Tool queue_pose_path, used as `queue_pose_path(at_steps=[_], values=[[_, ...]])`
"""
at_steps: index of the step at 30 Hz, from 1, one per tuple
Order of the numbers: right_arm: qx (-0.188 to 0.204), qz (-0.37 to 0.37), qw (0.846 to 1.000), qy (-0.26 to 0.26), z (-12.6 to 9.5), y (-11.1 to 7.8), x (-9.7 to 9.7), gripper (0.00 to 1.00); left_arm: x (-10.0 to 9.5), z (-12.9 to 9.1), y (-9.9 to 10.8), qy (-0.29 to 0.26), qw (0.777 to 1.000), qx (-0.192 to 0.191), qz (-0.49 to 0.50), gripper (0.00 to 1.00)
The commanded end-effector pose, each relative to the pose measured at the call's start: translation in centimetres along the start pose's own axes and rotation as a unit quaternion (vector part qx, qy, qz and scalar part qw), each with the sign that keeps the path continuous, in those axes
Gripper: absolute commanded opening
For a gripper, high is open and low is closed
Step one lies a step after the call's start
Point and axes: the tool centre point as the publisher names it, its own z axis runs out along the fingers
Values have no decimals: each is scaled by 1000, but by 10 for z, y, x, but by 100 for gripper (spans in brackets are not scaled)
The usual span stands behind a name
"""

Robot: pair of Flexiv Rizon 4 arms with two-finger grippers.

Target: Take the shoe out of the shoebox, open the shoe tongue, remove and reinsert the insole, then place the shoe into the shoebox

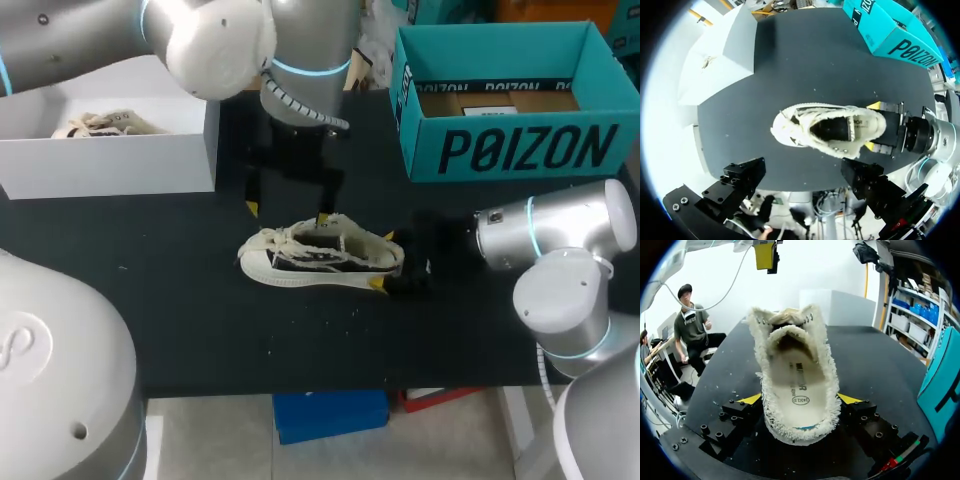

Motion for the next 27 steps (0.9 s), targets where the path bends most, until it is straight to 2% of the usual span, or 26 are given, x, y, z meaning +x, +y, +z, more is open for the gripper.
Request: queue_pose_path(at_steps=[1,12,27], values=[[0,1,1000,-1,2,-1,0,0,25,15,-11,-51,999,-12,4,100],[0,1,1000,-1,2,-1,0,0,47,40,-22,-87,996,-33,12,100],[0,1,1000,-1,2,-1,0,0,63,63,-29,-124,991,-42,27,100]])
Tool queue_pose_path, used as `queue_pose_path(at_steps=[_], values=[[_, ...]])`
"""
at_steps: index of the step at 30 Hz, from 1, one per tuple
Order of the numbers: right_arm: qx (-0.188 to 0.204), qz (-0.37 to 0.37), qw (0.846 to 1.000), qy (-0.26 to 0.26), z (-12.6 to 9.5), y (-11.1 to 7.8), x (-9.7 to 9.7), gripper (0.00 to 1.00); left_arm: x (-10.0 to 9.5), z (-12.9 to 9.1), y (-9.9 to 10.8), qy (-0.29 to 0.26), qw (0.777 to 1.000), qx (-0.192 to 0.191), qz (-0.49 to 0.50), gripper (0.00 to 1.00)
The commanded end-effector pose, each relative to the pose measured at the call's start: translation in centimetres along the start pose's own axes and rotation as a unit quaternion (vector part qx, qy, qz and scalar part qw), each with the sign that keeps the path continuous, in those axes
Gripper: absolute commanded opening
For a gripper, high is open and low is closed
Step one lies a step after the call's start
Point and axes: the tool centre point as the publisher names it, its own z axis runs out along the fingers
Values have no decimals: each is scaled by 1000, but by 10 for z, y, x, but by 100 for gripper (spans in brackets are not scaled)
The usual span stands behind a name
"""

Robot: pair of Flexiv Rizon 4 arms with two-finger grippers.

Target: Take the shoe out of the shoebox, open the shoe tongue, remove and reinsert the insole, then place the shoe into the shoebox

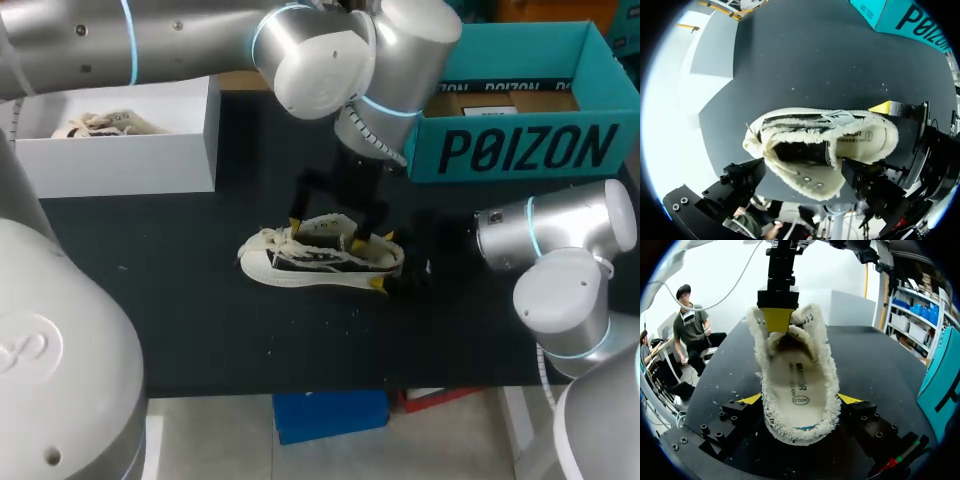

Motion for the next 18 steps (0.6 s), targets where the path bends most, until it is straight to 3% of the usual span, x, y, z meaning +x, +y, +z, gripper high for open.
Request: queue_pose_path(at_steps=[1,15,17,18], values=[[1,1,1000,-1,2,-1,0,0,9,4,-4,-42,999,-2,3,100],[1,1,1000,-1,2,-1,0,0,2,14,-5,-88,996,4,17,98],[1,1,1000,-1,2,-1,0,0,1,15,-5,-93,995,5,17,71],[1,1,1000,-1,2,-1,0,0,0,15,-5,-94,995,5,16,65]])
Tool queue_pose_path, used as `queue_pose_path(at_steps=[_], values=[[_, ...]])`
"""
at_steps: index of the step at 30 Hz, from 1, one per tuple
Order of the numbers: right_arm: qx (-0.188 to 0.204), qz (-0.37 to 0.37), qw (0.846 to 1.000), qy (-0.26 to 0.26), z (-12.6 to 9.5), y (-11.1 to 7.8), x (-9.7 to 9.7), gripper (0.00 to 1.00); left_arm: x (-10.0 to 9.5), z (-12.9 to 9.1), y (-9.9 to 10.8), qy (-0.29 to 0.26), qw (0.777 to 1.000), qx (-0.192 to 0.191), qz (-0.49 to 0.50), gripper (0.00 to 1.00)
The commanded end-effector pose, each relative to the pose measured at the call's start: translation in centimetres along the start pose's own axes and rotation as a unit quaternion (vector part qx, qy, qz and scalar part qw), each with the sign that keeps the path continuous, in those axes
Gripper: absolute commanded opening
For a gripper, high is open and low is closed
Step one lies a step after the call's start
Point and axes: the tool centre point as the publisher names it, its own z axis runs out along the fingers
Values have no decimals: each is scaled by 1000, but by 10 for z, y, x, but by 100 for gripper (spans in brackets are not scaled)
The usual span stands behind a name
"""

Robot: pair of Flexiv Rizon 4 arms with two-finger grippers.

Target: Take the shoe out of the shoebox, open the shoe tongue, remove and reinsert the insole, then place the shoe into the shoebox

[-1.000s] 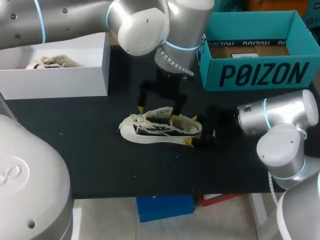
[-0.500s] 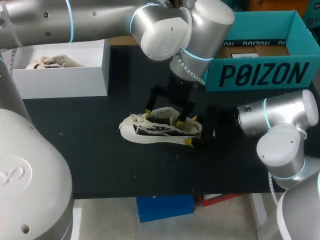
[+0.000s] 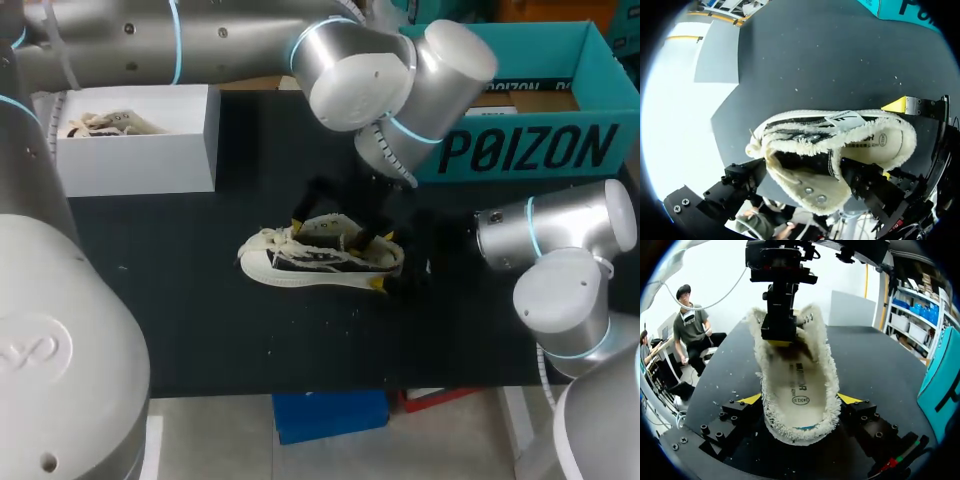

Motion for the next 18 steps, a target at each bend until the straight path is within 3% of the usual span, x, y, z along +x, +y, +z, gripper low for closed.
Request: queue_pose_path(at_steps=[1,4,8,9,10,18], values=[[1,1,1000,-1,2,-1,0,0,2,0,0,-15,1000,0,-2,53],[1,1,1000,-1,2,-1,0,0,1,0,0,-17,1000,1,-4,45],[1,1,1000,-1,2,-1,0,0,-1,-1,-1,-20,1000,5,-6,26],[1,1,1000,-1,2,-1,0,0,-1,-1,-1,-20,1000,5,-6,18],[1,1,1000,-1,2,-1,0,0,-1,-1,-1,-21,1000,5,-7,0],[1,1,1000,-1,2,-1,0,0,-4,-3,2,-21,1000,7,0,0]])
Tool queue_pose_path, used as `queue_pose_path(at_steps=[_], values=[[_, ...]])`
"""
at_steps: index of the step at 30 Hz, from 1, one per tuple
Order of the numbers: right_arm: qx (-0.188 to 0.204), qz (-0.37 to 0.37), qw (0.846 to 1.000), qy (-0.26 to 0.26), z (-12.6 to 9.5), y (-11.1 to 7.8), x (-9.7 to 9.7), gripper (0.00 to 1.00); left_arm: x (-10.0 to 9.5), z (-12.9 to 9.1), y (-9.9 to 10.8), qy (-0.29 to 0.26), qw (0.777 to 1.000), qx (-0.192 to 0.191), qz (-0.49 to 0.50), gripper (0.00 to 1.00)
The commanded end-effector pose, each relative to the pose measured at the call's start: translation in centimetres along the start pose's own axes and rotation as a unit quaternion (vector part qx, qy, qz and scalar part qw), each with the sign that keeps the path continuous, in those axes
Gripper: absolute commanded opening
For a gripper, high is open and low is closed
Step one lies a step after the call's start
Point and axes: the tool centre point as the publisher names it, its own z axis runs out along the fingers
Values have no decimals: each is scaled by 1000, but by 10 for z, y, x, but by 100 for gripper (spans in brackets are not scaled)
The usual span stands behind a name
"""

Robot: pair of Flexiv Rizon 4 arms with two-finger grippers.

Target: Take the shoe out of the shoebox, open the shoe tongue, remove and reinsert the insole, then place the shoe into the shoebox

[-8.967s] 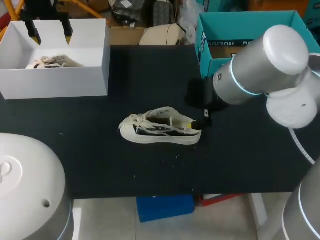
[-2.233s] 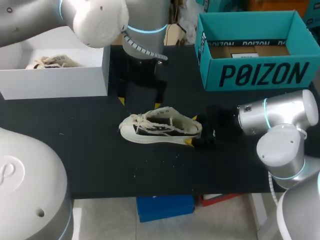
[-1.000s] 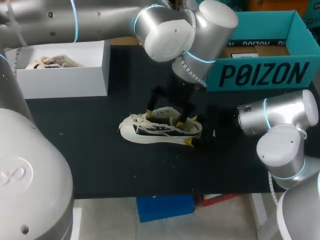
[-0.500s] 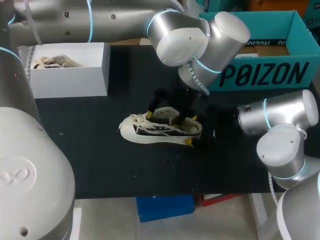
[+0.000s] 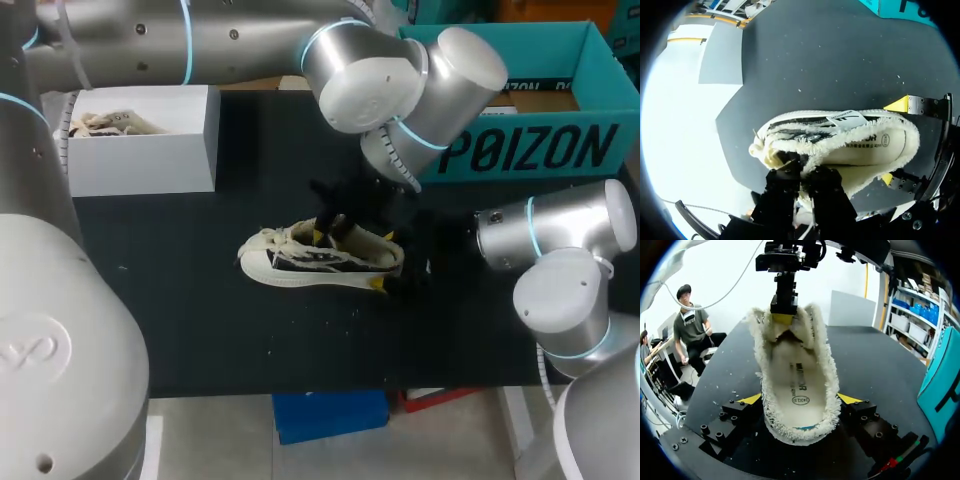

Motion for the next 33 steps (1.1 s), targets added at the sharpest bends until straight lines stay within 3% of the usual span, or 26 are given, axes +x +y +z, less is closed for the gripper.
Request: queue_pose_path(at_steps=[1,13,21,33], values=[[1,1,1000,-1,2,-1,0,0,-3,-2,2,-1,1000,4,0,0],[1,1,1000,-1,2,-1,0,0,-16,-16,3,-6,999,29,-13,0],[1,1,1000,-1,2,-1,0,0,-45,-18,6,-11,998,42,-36,0],[1,1,1000,-1,2,-1,0,0,-86,2,18,-20,997,33,-69,0]])
